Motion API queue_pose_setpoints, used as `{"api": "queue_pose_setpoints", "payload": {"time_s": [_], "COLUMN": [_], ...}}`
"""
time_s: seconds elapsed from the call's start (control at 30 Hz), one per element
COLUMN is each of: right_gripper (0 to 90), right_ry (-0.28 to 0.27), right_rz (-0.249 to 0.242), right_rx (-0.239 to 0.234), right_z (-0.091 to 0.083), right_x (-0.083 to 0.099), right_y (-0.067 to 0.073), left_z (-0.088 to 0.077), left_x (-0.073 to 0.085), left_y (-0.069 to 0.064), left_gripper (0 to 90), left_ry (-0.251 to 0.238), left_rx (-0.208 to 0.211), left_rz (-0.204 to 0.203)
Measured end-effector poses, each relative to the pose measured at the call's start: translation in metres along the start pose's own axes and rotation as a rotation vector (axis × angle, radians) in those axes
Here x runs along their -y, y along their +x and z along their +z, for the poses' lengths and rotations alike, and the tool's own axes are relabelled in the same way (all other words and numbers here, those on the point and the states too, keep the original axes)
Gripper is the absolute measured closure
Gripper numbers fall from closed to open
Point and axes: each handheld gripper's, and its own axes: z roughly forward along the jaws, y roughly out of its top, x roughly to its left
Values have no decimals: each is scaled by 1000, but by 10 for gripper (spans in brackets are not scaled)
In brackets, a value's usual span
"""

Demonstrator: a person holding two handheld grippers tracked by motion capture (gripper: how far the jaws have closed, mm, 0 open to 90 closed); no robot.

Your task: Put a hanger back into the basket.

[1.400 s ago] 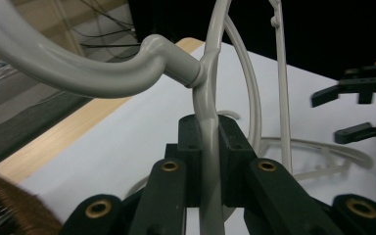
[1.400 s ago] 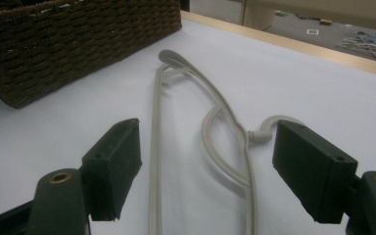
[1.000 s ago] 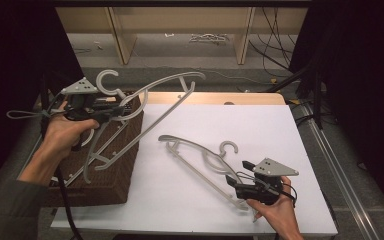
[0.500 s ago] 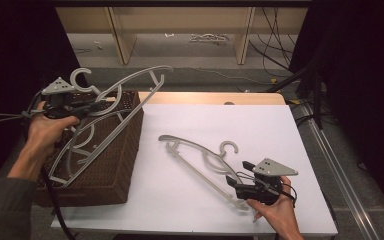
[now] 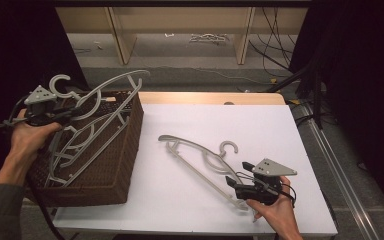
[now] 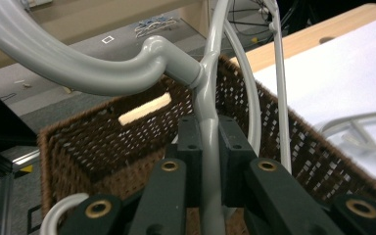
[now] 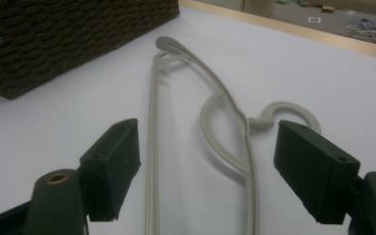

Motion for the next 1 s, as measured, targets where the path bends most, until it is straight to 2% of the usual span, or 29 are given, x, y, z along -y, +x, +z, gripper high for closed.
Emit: {"api": "queue_pose_setpoints", "payload": {"time_s": [0.13,0.33,0.57,0.73,0.8,0.83,0.87,0.93,1.0], "right_gripper": [263,261,257,256,257,257,256,256,257], "right_ry": [-5,-13,-14,-13,-9,-9,-9,-1,-1], "right_rz": [-8,-9,-5,-5,-7,-7,-7,2,2], "right_rx": [7,6,6,6,3,3,2,-4,-5], "right_z": [0,1,2,2,1,1,1,1,1], "right_x": [0,1,1,1,1,1,1,1,1], "right_y": [-1,-1,-1,-1,-1,-1,-1,-1,0], "left_z": [-3,-8,-8,-6,-4,-5,-5,-2,-3], "left_x": [13,29,41,47,50,51,52,53,54], "left_y": [7,15,21,24,26,28,29,28,30], "left_gripper": [821,821,821,821,821,820,821,820,820], "left_ry": [7,26,60,91,91,117,129,113,156], "left_rx": [-15,-31,-43,-57,-55,-56,-59,-61,-56], "left_rz": [-22,-33,-47,-33,-47,-25,-19,-42,6]}}
